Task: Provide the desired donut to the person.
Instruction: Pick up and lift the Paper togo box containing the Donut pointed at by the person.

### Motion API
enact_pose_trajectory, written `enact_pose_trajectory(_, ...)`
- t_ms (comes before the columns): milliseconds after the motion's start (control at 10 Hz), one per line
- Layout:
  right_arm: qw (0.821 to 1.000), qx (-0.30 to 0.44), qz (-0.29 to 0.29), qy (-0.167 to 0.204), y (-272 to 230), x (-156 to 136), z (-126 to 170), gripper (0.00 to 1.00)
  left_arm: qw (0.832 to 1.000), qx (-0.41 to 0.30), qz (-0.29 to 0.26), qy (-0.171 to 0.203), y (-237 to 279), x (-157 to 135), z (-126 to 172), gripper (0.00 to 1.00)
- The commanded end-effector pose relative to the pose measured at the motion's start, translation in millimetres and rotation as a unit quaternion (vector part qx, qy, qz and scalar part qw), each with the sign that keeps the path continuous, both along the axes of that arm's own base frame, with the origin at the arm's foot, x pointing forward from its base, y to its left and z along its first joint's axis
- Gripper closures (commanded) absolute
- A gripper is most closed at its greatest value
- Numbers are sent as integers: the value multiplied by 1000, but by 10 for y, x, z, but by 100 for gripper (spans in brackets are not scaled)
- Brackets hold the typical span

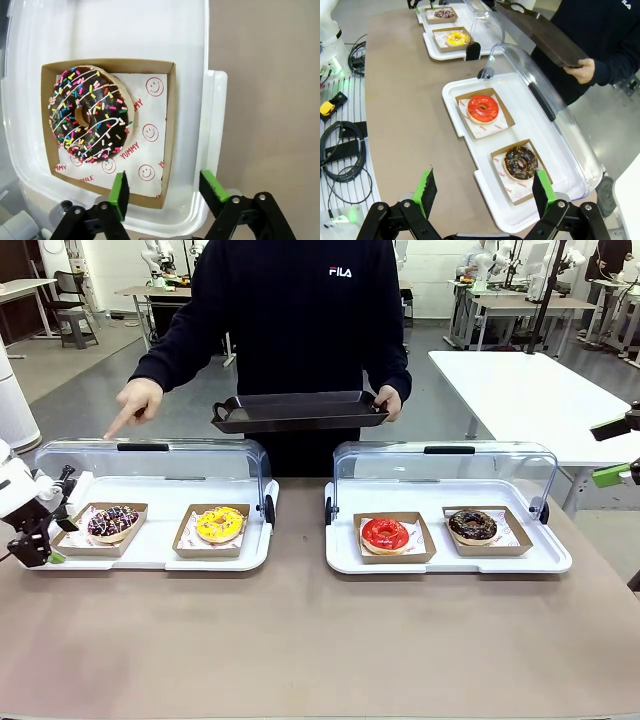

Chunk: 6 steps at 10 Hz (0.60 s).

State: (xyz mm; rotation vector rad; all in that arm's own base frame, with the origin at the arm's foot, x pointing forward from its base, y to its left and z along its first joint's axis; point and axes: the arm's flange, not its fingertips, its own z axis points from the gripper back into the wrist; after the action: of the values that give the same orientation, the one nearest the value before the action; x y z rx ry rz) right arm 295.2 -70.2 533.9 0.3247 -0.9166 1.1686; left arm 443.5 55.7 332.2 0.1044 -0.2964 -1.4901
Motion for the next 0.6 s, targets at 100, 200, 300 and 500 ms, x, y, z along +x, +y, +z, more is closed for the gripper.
enact_pose_trajectory(100,1000,10,10,-5,4,31,-7,0,1000,7,-15,4,103,88,-38,100)
enact_pose_trajectory(200,1000,10,10,-5,4,31,-7,0,1000,4,-17,12,106,99,-55,84)
enact_pose_trajectory(300,1000,10,10,-5,4,31,-7,0,1000,2,-17,16,109,109,-60,93)
enact_pose_trajectory(500,1000,10,10,-5,4,31,-7,0,1000,5,-17,24,115,121,-87,100)
